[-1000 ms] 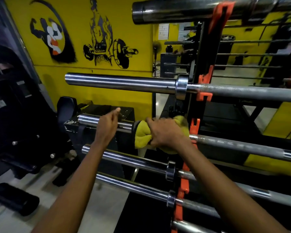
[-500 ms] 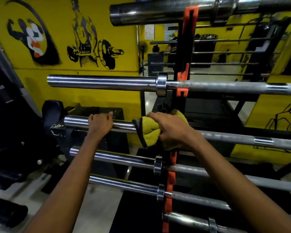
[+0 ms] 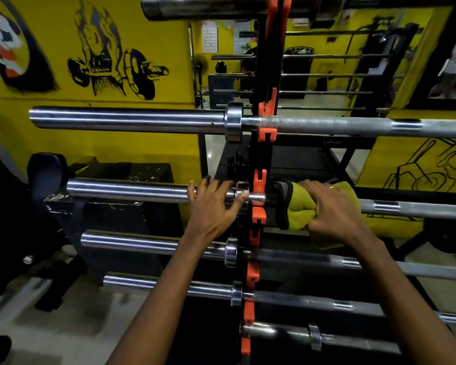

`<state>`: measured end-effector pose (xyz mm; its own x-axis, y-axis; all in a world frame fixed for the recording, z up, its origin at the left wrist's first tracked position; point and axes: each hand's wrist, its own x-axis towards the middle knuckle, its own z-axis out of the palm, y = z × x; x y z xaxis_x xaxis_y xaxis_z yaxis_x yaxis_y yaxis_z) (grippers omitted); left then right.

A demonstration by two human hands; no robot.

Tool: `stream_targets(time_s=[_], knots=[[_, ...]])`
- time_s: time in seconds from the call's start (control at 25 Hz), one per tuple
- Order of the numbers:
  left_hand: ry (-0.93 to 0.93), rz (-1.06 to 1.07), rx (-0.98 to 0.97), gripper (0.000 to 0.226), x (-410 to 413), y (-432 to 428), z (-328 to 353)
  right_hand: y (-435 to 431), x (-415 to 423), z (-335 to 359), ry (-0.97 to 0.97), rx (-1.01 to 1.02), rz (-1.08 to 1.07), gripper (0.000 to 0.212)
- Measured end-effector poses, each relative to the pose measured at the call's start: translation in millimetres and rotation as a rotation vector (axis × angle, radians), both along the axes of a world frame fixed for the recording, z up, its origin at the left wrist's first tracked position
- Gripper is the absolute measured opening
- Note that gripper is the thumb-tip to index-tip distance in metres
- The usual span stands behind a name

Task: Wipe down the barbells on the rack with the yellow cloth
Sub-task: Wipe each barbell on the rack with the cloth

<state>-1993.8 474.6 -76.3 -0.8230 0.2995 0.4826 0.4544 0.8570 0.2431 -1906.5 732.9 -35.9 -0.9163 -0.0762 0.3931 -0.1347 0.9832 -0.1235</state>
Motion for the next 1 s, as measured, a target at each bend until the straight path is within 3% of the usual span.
stream_targets(time_s=[0.08, 0.2, 0.32, 0.4, 0.48, 0.6, 0.72, 0.8, 0.92, 1.0], knots=[[-0.092, 0.051, -0.051, 0.078, -0.4, 4.4, 2.5, -4.6, -6.0, 1.1, 0.044, 0.014, -0.095, 0.062], [-0.141, 0.064, 0.054, 0.068, -0.2, 19.0, 15.8, -28.4, -8.3, -7.5, 0.123, 0.093, -0.14, 0.07], [0.098, -0.182, 0.178, 0.05, 13.7, 43.1, 13.0, -13.3, 3.4, -19.2, 0.183, 0.063, -0.09, 0.072], [0.115, -0.315, 0.217, 0.038, 20.1, 50.8, 6.0, 17.2, 9.5, -21.7, 0.157, 0.038, -0.143, 0.072], [0.072, -0.359, 0.238, 0.035, 17.5, 47.8, -0.3, 36.3, 13.1, -22.6, 0.149, -0.015, -0.262, 0.056], [0.128, -0.324, 0.147, 0.043, 17.2, 47.3, -6.4, 21.0, 7.4, -29.5, 0.218, -0.12, -0.39, 0.053], [0.132, -0.266, 0.076, 0.046, 22.9, 56.3, -8.4, 16.6, 14.7, -39.4, 0.305, -0.008, -0.267, 0.071], [0.112, -0.238, 0.078, 0.046, 23.7, 58.4, -6.7, 39.4, 23.3, -34.1, 0.327, 0.015, -0.279, 0.067], [0.097, -0.175, 0.06, 0.046, 26.6, 59.7, -1.9, 61.0, 26.1, -24.7, 0.324, -0.182, -0.509, 0.059], [0.145, -0.141, -0.012, 0.047, 31.8, 66.3, 0.4, 47.1, 21.4, -23.3, 0.311, -0.234, -0.552, 0.056]])
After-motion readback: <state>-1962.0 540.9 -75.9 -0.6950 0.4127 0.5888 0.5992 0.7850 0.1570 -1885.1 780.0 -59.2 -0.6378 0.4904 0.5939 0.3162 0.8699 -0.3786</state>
